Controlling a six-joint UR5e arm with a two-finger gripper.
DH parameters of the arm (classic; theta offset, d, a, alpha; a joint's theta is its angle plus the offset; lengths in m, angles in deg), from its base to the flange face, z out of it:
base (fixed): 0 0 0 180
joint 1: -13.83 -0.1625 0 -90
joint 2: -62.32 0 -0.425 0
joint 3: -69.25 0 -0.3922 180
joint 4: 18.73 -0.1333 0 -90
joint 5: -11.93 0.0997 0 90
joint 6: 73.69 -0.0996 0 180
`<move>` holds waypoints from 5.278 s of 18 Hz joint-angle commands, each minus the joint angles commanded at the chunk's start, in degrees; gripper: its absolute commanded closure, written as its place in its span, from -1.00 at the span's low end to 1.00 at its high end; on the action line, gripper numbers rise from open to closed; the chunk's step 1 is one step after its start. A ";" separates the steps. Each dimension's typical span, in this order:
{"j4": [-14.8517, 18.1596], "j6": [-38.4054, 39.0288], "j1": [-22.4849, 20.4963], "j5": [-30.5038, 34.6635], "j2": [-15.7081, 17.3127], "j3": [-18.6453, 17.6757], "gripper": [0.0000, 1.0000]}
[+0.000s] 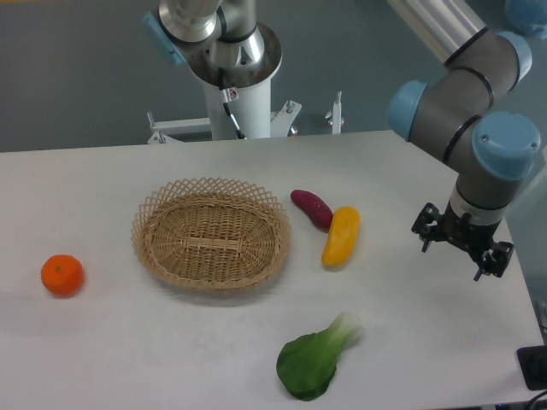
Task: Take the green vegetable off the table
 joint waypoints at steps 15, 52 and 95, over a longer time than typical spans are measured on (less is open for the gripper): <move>-0.17 8.36 8.79 -2.90 -0.79 -2.28 -1.00; -8.44 13.11 17.23 2.46 -10.46 -2.99 0.27; 5.27 3.53 4.49 0.97 -0.09 4.04 0.88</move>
